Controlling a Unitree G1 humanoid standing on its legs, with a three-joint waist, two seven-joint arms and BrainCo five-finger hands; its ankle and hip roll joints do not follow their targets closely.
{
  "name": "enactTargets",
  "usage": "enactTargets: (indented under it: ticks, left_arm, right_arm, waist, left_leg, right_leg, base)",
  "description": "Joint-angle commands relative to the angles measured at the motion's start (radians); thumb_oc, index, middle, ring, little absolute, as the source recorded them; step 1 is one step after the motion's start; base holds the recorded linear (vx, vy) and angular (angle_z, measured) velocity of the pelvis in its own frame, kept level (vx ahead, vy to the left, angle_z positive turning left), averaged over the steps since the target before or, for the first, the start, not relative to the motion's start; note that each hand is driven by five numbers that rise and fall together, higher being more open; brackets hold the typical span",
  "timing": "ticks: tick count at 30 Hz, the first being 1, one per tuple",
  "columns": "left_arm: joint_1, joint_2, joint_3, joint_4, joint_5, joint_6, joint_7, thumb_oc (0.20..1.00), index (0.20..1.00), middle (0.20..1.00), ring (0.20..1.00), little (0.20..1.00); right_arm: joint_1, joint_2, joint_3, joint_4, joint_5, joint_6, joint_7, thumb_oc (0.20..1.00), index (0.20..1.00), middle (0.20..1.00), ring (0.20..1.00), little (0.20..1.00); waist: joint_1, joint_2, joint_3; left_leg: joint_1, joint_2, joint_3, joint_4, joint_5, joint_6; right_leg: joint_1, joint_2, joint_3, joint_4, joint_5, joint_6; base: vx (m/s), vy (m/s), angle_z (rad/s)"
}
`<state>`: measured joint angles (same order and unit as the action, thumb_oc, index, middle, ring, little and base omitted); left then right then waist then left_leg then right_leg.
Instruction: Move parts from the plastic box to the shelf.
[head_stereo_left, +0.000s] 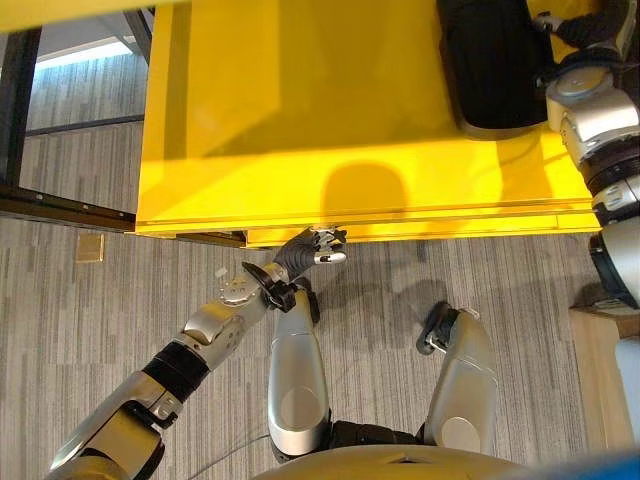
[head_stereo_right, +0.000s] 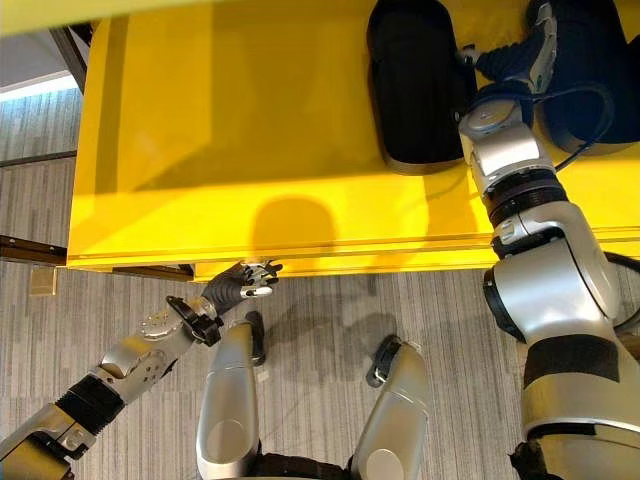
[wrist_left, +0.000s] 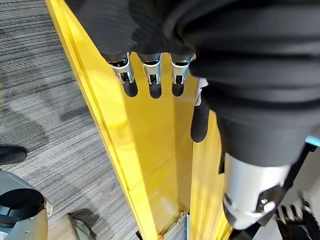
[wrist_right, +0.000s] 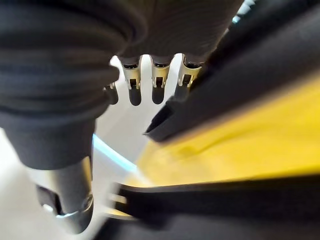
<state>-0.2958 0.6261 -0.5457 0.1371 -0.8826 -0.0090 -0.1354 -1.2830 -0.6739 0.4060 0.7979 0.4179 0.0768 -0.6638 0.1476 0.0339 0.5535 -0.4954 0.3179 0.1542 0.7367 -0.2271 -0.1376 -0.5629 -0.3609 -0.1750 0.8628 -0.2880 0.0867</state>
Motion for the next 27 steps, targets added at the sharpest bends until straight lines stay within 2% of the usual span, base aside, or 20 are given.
enactTargets:
  ticks: [1, 2, 4, 6, 8, 9, 10, 11, 16, 20, 22, 27]
  left_arm:
    - [0.020, -0.046, 0.074, -0.081, 0.015, -0.109, 0.092, 1.000, 1.000, 1.000, 1.000, 1.000]
    - [0.031, -0.052, 0.083, -0.086, 0.020, -0.111, 0.093, 1.000, 1.000, 1.000, 1.000, 1.000]
    - [0.107, -0.085, 0.127, -0.119, 0.073, -0.104, 0.060, 1.000, 1.000, 1.000, 1.000, 1.000]
    - [0.145, -0.097, 0.145, -0.139, 0.103, -0.105, 0.052, 1.000, 1.000, 1.000, 1.000, 1.000]
    - [0.180, -0.112, 0.166, -0.163, 0.125, -0.112, 0.060, 1.000, 1.000, 1.000, 1.000, 1.000]
    - [0.206, -0.131, 0.182, -0.174, 0.146, -0.125, 0.069, 1.000, 1.000, 1.000, 1.000, 1.000]
    - [0.217, -0.141, 0.186, -0.179, 0.158, -0.130, 0.074, 1.000, 1.000, 1.000, 1.000, 1.000]
    - [0.232, -0.154, 0.195, -0.191, 0.178, -0.132, 0.080, 1.000, 1.000, 1.000, 1.000, 1.000]
    - [0.277, -0.158, 0.217, -0.222, 0.190, -0.133, 0.075, 1.000, 1.000, 1.000, 1.000, 1.000]
    - [0.340, -0.142, 0.252, -0.260, 0.163, -0.146, 0.073, 1.000, 1.000, 1.000, 1.000, 1.000]
    - [0.382, -0.130, 0.275, -0.281, 0.146, -0.152, 0.062, 1.000, 1.000, 1.000, 1.000, 1.000]
    - [0.447, -0.102, 0.298, -0.319, 0.155, -0.160, 0.053, 1.000, 1.000, 1.000, 1.000, 1.000]
  right_arm:
    - [0.014, -0.006, -0.072, -0.240, -0.156, -0.205, -0.051, 1.000, 1.000, 1.000, 1.000, 1.000]
    - [0.034, -0.004, -0.089, -0.281, -0.170, -0.207, -0.043, 1.000, 1.000, 1.000, 1.000, 1.000]
    - [0.182, 0.015, -0.173, -0.536, -0.182, -0.168, 0.001, 1.000, 1.000, 1.000, 1.000, 1.000]
    - [0.289, 0.028, -0.214, -0.669, -0.184, -0.155, 0.024, 1.000, 1.000, 1.000, 1.000, 1.000]
    - [0.411, 0.059, -0.248, -0.793, -0.188, -0.166, 0.060, 1.000, 1.000, 1.000, 1.000, 1.000]
    - [0.549, 0.084, -0.273, -0.918, -0.199, -0.181, 0.102, 1.000, 1.000, 1.000, 1.000, 1.000]
    - [0.630, 0.098, -0.280, -0.981, -0.196, -0.189, 0.121, 1.000, 1.000, 1.000, 1.000, 1.000]
    - [0.733, 0.117, -0.286, -1.045, -0.189, -0.200, 0.179, 1.000, 1.000, 1.000, 1.000, 1.000]
    - [0.928, 0.126, -0.286, -1.104, -0.130, -0.190, 0.288, 1.000, 1.000, 1.000, 1.000, 1.000]
    - [1.131, 0.116, -0.287, -1.132, -0.038, -0.205, 0.390, 1.000, 1.000, 1.000, 1.000, 1.000]
    - [1.224, 0.108, -0.286, -1.159, -0.068, -0.249, 0.413, 1.000, 1.000, 1.000, 1.000, 1.000]
    - [1.316, 0.063, -0.289, -1.199, -0.181, -0.312, 0.418, 1.000, 1.000, 1.000, 1.000, 1.000]
  waist:
    - [0.011, 0.009, -0.034]
    - [0.010, 0.008, -0.034]
    - [0.001, 0.008, -0.034]
    - [-0.009, 0.006, -0.034]
    - [-0.024, 0.003, -0.034]
    - [-0.045, -0.001, -0.034]
    - [-0.058, -0.005, -0.034]
    - [-0.077, -0.008, -0.034]
    - [-0.106, -0.012, -0.042]
    - [-0.128, -0.020, -0.053]
    - [-0.138, -0.027, -0.061]
    - [-0.146, -0.038, -0.077]
  left_leg:
    - [0.058, -0.020, 0.032, -0.094, 0.018, 0.068]
    - [0.067, -0.022, 0.034, -0.109, 0.025, 0.066]
    - [0.102, -0.031, 0.051, -0.180, 0.063, 0.057]
    - [0.119, -0.032, 0.060, -0.210, 0.078, 0.054]
    - [0.137, -0.031, 0.071, -0.242, 0.096, 0.051]
    - [0.163, -0.031, 0.088, -0.278, 0.113, 0.048]
    - [0.181, -0.033, 0.097, -0.293, 0.114, 0.046]
    - [0.205, -0.030, 0.112, -0.325, 0.129, 0.042]
    - [0.257, -0.026, 0.143, -0.368, 0.144, 0.037]
    - [0.294, -0.021, 0.169, -0.397, 0.158, 0.033]
    - [0.310, -0.019, 0.181, -0.401, 0.157, 0.034]
    - [0.338, -0.025, 0.188, -0.399, 0.146, 0.042]
  right_leg:
    - [0.048, 0.073, -0.030, -0.075, 0.035, 0.000]
    - [0.056, 0.076, -0.032, -0.090, 0.039, 0.001]
    - [0.087, 0.088, -0.041, -0.163, 0.068, 0.009]
    - [0.101, 0.092, -0.045, -0.193, 0.080, 0.012]
    - [0.115, 0.099, -0.044, -0.225, 0.093, 0.016]
    - [0.134, 0.108, -0.039, -0.262, 0.107, 0.019]
    - [0.149, 0.111, -0.037, -0.280, 0.109, 0.023]
    - [0.170, 0.119, -0.034, -0.315, 0.125, 0.024]
    - [0.219, 0.126, -0.033, -0.375, 0.145, 0.031]
    - [0.260, 0.134, -0.031, -0.420, 0.163, 0.037]
    - [0.280, 0.136, -0.030, -0.432, 0.166, 0.040]
    - [0.321, 0.139, -0.023, -0.455, 0.167, 0.043]
  base:
    - [0.07, -0.004, -0.06]
    - [0.08, -0.010, 0.07]
    - [0.04, -0.008, 0.13]
    - [0.02, 0.008, 0.04]
    - [0.01, 0.025, -0.03]
    - [0.03, 0.058, -0.11]
    - [0.03, 0.068, -0.21]
    - [0.01, 0.041, -0.20]
    - [0.01, 0.029, -0.15]
    - [0.00, 0.012, -0.04]
    - [0.00, 0.009, -0.02]
    - [0.00, 0.008, -0.05]
